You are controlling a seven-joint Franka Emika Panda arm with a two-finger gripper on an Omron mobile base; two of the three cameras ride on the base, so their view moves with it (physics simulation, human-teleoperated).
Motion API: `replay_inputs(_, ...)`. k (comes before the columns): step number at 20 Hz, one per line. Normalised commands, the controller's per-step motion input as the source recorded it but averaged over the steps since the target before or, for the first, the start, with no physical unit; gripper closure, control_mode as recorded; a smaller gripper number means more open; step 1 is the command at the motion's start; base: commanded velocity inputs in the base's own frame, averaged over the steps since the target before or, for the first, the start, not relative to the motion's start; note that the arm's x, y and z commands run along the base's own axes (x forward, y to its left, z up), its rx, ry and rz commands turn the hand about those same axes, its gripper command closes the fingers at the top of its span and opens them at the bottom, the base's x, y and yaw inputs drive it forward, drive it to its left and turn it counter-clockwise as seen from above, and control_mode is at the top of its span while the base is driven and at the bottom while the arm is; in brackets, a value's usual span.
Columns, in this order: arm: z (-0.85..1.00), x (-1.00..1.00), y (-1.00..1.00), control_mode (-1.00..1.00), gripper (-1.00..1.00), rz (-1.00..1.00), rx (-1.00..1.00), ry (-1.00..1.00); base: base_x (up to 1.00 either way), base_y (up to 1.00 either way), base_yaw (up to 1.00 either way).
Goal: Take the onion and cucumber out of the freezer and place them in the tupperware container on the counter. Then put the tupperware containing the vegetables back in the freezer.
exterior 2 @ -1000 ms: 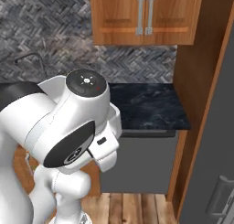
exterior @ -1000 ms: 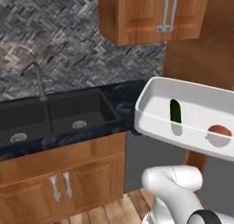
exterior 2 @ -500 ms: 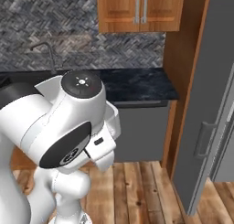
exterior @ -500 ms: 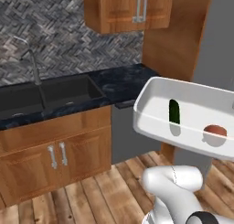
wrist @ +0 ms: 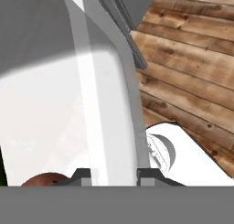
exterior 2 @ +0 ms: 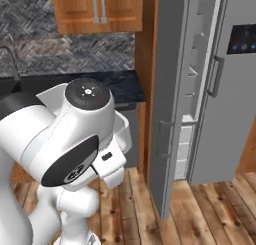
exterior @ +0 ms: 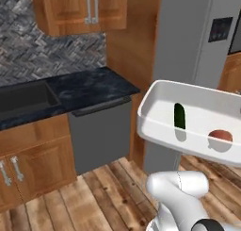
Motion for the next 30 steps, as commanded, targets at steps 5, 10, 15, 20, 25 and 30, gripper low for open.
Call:
replay_inputs(5, 0.0, 0.0, 0.0, 1.0, 1.0, 0.0, 0.0, 0.0, 0.0, -1.0, -0.2)
replay_inputs(10, 0.0, 0.0, 0.0, 1.0, 1.0, 0.0, 0.0, 0.0, 0.05, -1.0, -0.13)
replay_inputs(15, 0.0, 0.0, 0.0, 1.0, 1.0, 0.0, 0.0, 0.0, 0.17, -0.95, -0.01)
replay_inputs(20, 0.0, 0.0, 0.0, 1.0, 1.0, 0.0, 0.0, 0.0, 0.19, -0.83, 0.0)
replay_inputs(25, 0.0, 0.0, 0.0, 1.0, 1.0, 0.0, 0.0, 0.0, 0.28, -0.69, 0.0)
replay_inputs(30, 0.0, 0.0, 0.0, 1.0, 1.0, 0.0, 0.0, 0.0, 0.6, -0.4, 0.01)
